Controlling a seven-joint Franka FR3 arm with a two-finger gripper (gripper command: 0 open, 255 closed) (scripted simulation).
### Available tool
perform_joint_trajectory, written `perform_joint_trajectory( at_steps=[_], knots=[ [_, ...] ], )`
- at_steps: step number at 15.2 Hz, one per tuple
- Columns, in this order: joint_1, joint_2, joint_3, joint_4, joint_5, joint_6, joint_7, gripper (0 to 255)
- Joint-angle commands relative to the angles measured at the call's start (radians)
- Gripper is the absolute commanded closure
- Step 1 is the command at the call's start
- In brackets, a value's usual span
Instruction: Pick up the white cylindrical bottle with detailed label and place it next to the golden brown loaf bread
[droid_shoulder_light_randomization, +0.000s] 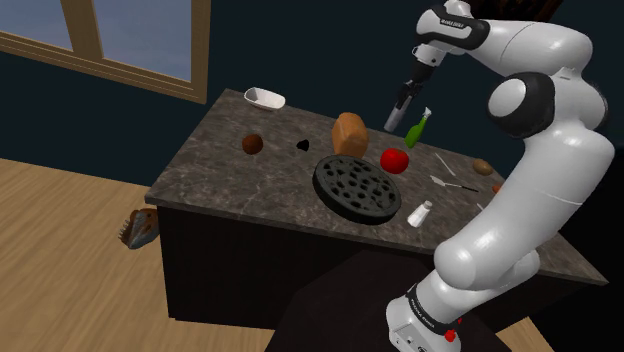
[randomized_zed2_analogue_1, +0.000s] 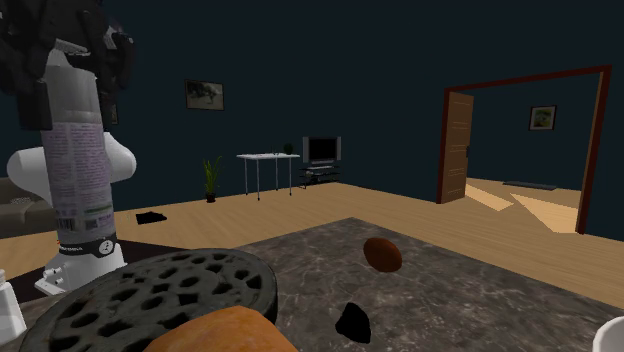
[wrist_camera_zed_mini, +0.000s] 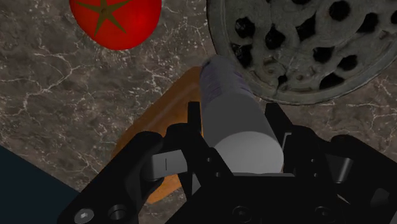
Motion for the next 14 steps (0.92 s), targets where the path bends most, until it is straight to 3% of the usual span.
perform_joint_trajectory(
  at_steps=[1, 4, 14],
  knots=[
    [-0.029, 0.038, -0.017, 0.053, 0.011, -0.017, -0.046, 255],
    [-0.072, 0.099, -0.036, 0.137, 0.030, -0.042, -0.103, 255],
    [-0.063, 0.071, -0.034, -0.037, 0.024, 0.106, -0.102, 255]
  ],
)
